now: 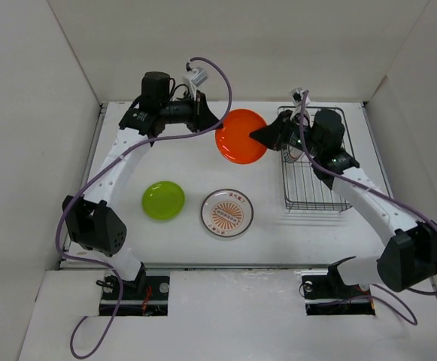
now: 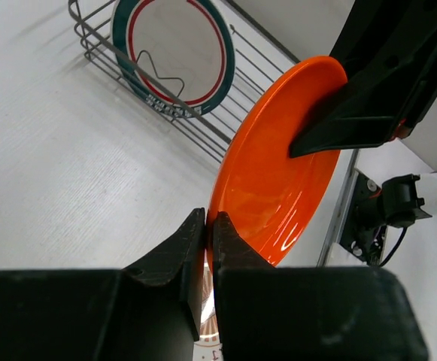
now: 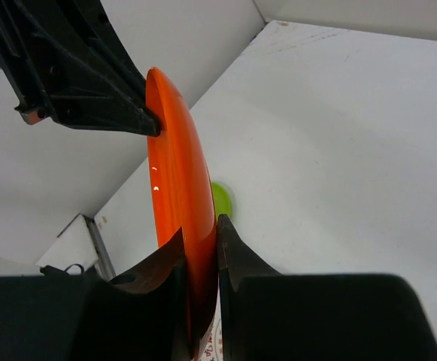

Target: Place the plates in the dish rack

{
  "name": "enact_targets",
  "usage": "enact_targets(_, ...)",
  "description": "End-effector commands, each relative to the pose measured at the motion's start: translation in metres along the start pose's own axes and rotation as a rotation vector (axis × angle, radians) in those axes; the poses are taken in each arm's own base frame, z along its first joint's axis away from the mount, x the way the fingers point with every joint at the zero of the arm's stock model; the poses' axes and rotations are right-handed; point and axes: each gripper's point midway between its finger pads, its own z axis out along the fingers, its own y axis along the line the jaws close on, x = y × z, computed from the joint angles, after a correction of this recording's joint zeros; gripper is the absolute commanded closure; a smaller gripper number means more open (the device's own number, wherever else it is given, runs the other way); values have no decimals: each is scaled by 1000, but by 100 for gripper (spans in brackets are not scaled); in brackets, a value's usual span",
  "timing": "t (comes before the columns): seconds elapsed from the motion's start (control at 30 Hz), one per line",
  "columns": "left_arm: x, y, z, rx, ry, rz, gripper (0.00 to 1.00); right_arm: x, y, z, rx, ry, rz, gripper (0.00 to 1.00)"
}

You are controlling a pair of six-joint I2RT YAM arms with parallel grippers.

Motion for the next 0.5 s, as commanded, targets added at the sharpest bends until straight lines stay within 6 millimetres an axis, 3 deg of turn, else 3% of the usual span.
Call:
enact_targets(0.0, -15, 8, -9, -77, -39, 9, 100, -72, 29, -29, 11, -164, -180, 100)
enact_targets(0.07, -19, 7, -9, -77, -43, 13, 96, -74, 26, -37, 31, -165, -187, 100)
enact_targets(0.1, -20, 9, -9, -89, -44, 12, 71, -78, 25, -42, 42, -173, -190, 100)
enact_targets(0.17, -23, 9, -10, -97, -52, 19, 52, -89, 15, -52, 110, -186, -218, 100)
enact_targets(0.2, -22, 16, -11, -134, -49, 11, 36, -95, 12, -58, 148, -196, -235, 100)
enact_targets(0.23, -24, 17, -13, -151, -52, 10, 12, -106, -7, -66, 254, -223, -242, 100)
enact_targets(0.27, -24, 20, -13, -166, -54, 10, 0, -115, -11, -78, 330, -226, -248, 100)
enact_targets(0.33, -24, 31, -15, -233, -56, 3, 0, -133, -26, -99, 465, -255, -300, 100)
enact_targets(0.37, -24, 36, -16, -261, -60, 2, 0, -148, -46, -119, 603, -295, -311, 100)
enact_targets(0.43, -29, 46, -23, -337, -78, 8, 0, -169, -57, -149, 774, -315, -367, 100)
enact_targets(0.47, -29, 50, -24, -365, -82, 8, 0, -180, -73, -177, 943, -356, -377, 100)
